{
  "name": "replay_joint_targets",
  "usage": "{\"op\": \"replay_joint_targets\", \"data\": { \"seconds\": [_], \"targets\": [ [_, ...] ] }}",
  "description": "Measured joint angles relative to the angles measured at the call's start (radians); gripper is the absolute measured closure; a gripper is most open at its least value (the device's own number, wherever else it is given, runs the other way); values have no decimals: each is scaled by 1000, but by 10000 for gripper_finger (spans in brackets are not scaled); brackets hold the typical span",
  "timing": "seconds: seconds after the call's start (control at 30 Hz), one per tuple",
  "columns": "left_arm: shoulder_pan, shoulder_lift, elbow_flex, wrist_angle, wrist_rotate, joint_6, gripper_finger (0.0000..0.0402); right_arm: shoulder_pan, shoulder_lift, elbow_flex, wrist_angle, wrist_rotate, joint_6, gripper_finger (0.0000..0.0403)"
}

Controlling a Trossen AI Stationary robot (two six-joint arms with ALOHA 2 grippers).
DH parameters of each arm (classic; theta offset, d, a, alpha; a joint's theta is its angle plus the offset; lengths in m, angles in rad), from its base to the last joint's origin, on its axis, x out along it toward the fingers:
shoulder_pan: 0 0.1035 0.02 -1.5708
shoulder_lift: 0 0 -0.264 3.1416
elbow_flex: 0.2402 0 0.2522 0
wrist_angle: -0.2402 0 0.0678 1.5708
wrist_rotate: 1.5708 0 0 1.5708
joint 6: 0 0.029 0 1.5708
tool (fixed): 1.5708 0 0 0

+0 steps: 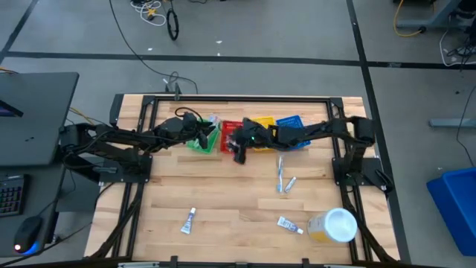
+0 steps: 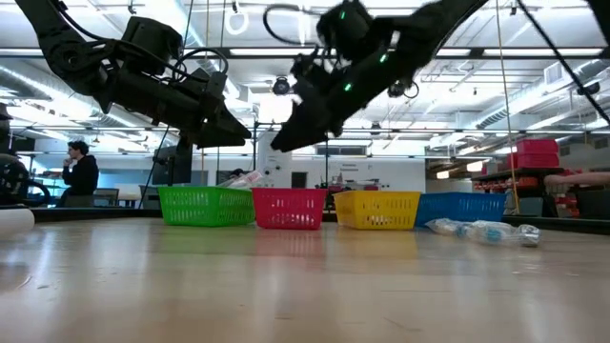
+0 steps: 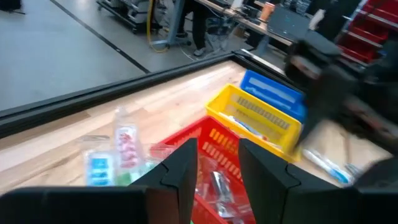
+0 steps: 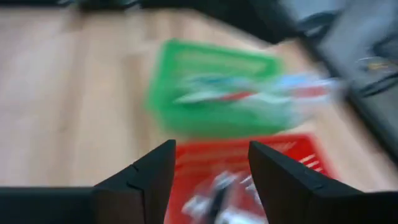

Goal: Pick & Place Travel size toiletries
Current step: Put the white toothpaste into the yellow bin

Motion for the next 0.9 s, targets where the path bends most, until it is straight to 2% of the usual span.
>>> {"op": "replay_joint_targets", "data": {
  "seconds": [0.13, 0.33, 0.5, 0.67, 0.9],
  "targets": [
    [0, 0, 0, 0, 45, 7, 279, 83, -81, 0, -238, -71, 2, 206],
    [0, 0, 0, -4, 42, 6, 280, 229, -170, 0, -528, -178, 143, 215],
    [0, 0, 0, -2, 41, -18, 280, 329, -166, 0, -583, -246, 270, 189],
    [0, 0, 0, 13, 41, -31, 281, 347, -162, 26, -694, -335, 458, 156],
    [0, 0, 0, 21, 41, -60, 281, 408, -142, 54, -777, -419, 687, 173]
  ]
}}
